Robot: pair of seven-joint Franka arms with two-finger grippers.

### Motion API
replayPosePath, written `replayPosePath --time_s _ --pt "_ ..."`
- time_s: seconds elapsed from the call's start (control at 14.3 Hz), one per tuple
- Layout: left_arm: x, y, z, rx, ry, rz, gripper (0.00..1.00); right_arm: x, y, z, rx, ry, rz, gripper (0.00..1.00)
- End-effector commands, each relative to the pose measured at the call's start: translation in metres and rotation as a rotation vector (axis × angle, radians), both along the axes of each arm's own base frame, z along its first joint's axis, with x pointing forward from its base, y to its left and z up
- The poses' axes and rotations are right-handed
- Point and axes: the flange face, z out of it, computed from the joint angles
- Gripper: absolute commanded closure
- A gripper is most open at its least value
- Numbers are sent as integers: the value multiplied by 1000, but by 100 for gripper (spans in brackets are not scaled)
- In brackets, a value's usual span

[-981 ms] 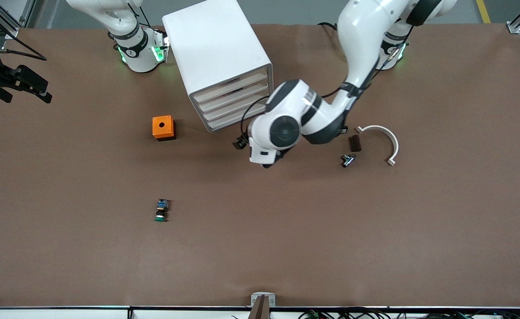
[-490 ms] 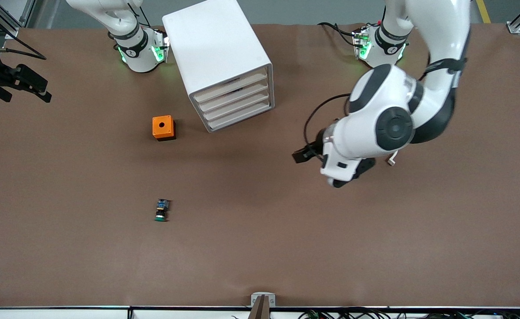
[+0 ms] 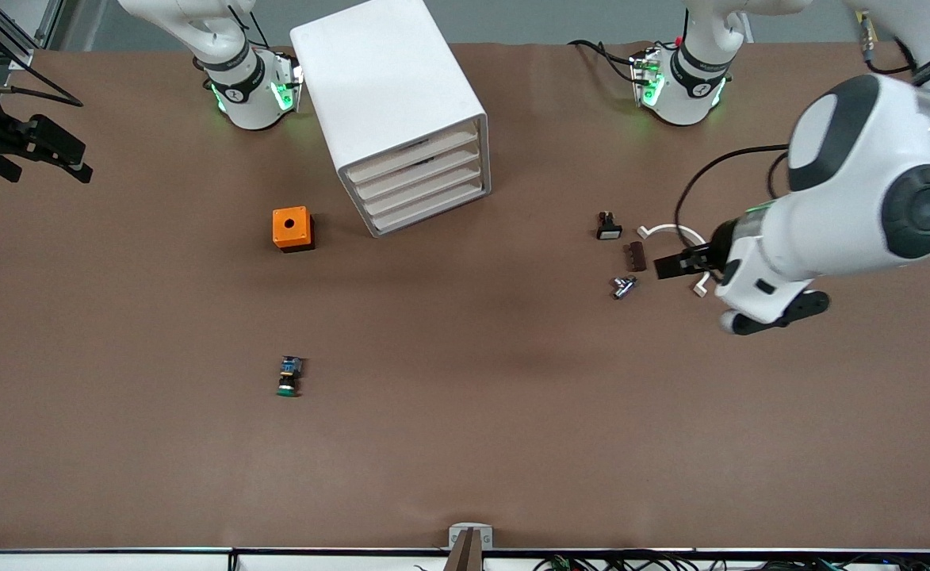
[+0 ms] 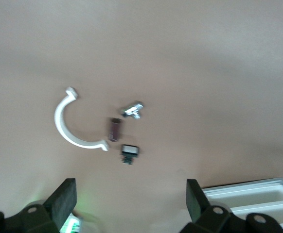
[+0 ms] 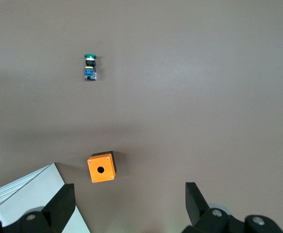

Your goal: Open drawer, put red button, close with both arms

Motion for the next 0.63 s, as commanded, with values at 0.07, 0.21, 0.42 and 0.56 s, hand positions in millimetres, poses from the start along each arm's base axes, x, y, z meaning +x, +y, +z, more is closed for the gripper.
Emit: replayPosePath --time_s 0.07,0.21,0.42,0.56 --pt "-6 51 13 -26 -8 -89 1 -9 -4 4 -13 -3 6 0" --pt "-11 78 15 -28 -8 -106 1 -9 -2 4 -13 -3 9 0" --pt "-32 82 19 52 -17 -173 1 -9 -1 5 -13 -5 12 0" --pt "-48 88 20 64 -31 -204 1 -8 5 4 -17 -7 27 0"
